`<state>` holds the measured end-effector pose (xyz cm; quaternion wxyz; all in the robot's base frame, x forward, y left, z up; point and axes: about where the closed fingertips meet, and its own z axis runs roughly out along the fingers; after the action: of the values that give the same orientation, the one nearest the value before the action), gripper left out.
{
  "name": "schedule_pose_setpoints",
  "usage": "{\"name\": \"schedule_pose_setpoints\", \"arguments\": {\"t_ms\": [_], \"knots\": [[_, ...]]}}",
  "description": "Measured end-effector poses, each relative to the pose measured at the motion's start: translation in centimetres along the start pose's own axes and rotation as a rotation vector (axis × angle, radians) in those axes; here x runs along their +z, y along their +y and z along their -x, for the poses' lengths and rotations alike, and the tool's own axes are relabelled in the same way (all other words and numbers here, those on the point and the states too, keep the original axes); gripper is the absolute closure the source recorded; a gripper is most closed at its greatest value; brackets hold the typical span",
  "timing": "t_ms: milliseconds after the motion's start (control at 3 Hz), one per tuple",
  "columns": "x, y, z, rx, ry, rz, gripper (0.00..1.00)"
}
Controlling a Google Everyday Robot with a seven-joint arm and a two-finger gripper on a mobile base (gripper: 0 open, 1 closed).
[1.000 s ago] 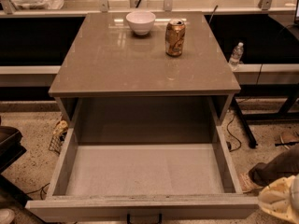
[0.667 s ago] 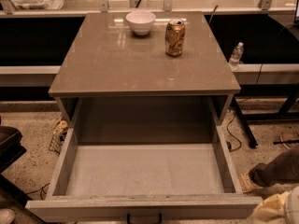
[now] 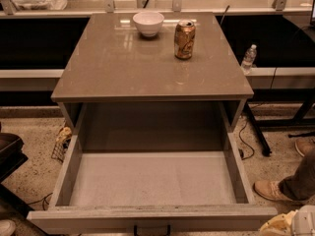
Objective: Close top drawer
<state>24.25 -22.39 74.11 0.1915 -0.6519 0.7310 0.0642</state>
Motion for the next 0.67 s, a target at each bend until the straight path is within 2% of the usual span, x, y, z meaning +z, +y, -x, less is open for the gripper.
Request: {"name": "schedule_pose_setpoints", "arguments": {"t_ms": [333, 667], "knots": [[1.9, 0.1, -0.5, 0.02, -0.009, 0.012, 1.0], [5.8, 1.1, -1.3, 0.052, -0.053, 0.025, 1.0]]}}
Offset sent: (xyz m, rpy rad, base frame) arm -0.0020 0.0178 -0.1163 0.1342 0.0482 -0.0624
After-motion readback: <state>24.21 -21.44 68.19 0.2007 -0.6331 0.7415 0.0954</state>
